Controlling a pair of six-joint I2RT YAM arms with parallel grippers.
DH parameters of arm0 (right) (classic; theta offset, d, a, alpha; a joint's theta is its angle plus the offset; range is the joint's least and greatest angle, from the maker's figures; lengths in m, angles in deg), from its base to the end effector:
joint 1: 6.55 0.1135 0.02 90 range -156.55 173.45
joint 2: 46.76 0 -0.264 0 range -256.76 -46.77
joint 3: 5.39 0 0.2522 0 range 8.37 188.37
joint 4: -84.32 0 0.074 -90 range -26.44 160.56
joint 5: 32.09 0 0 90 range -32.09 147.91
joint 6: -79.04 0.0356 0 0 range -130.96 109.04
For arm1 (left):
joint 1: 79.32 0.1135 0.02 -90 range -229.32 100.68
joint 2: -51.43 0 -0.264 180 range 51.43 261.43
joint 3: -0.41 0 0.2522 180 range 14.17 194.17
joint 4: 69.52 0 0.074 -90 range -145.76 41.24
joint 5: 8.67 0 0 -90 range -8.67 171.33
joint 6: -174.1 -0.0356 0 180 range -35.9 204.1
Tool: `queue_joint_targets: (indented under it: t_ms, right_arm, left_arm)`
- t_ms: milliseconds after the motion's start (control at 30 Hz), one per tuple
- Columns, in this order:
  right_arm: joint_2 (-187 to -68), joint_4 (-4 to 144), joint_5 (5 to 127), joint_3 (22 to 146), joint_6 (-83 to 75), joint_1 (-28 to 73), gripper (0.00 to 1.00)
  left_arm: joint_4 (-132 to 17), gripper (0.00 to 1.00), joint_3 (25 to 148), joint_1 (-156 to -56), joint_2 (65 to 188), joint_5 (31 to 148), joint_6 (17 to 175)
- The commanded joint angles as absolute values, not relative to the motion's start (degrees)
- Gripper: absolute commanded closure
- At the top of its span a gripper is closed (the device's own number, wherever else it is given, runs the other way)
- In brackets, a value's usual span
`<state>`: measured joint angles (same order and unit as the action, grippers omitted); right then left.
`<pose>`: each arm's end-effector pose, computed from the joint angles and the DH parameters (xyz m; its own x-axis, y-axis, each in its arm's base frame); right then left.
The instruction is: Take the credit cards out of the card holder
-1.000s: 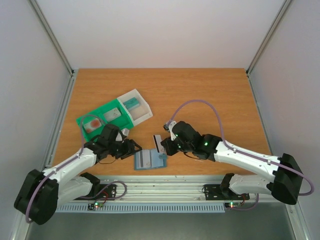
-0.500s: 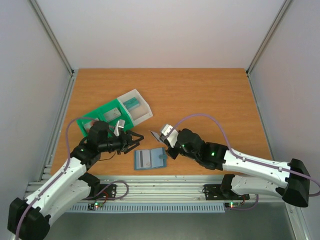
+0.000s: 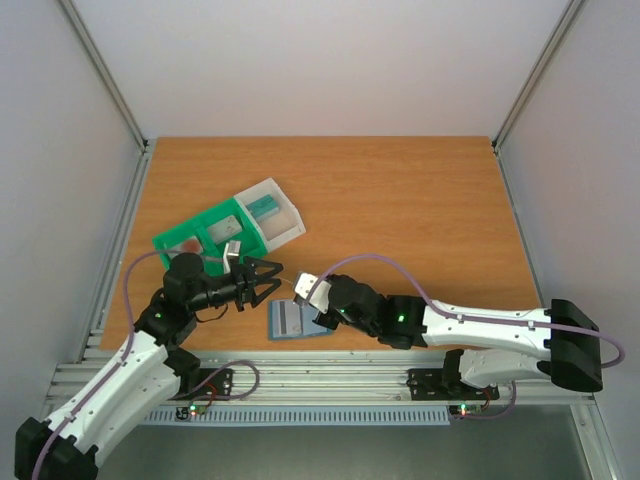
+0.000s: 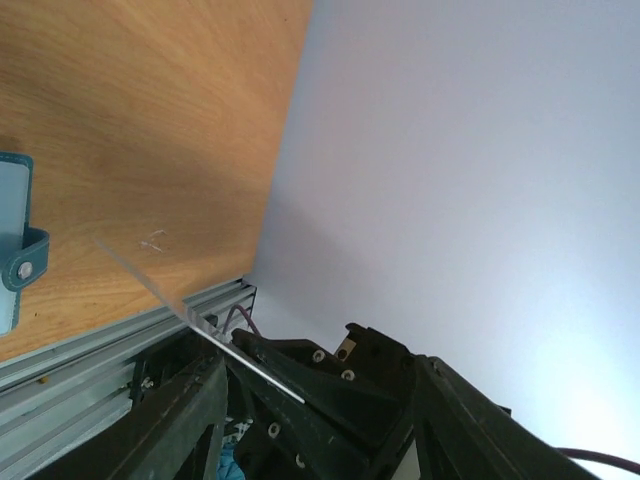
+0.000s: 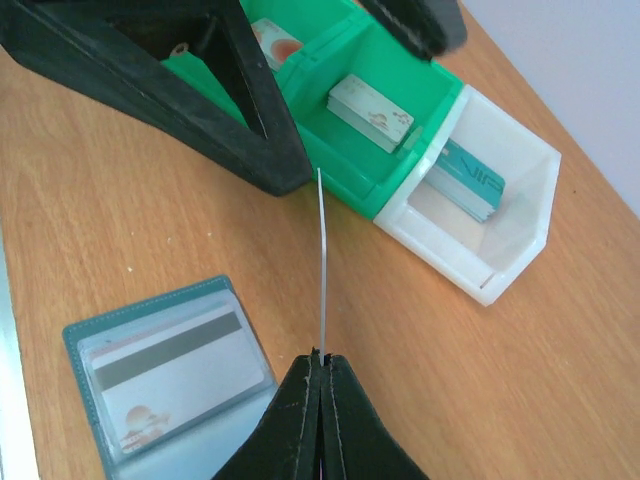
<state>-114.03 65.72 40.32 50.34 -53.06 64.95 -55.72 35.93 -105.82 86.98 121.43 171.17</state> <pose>0.0922 0.2417 0.2523 0.4322 -0.7222 -0.5399 -0.7160 0.0891 -0.6924 0.1291 -0.0900 0.2427 -0.9108 -0.3995 0.1041 -0.1676 0.1272 -0.9776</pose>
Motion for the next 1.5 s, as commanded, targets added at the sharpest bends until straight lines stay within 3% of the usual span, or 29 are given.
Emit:
queue_joint_targets:
  t_ms: [0,267,733,900,967,1200,1333,1467]
  right_arm:
    - [-115.69,69.14,36.15,53.45,-55.43,66.75,0.99]
    - [-117.11,70.39,33.63,54.04,-56.26,67.96,0.99]
    - [-119.62,70.39,30.87,55.02,-57.84,69.63,0.99]
    - [-119.60,70.39,30.32,54.93,-57.44,69.74,0.98]
    - [-119.34,70.39,30.04,54.81,-56.92,69.82,0.96]
    - [-116.31,65.99,28.01,54.53,-49.95,69.83,0.77]
    - [-112.00,58.49,29.50,54.44,-41.79,69.84,0.48]
    - [-108.49,48.94,27.38,56.49,-33.98,69.83,0.27]
  left_arm:
    - [-59.89,0.50,34.92,-106.03,86.57,122.19,173.81]
    - [-58.13,0.55,34.18,-106.04,86.56,122.73,173.75]
    - [-58.22,0.84,33.73,-106.04,86.84,123.45,174.19]
    - [-58.22,0.99,34.01,-106.04,86.89,123.91,173.65]
    - [-57.93,0.99,34.22,-106.04,87.09,123.94,173.08]
    - [-58.07,1.00,34.17,-106.03,88.66,125.23,168.79]
    - [-57.79,1.00,34.23,-106.04,89.14,125.72,163.72]
    - [-56.12,1.00,34.42,-106.04,88.30,125.17,158.01]
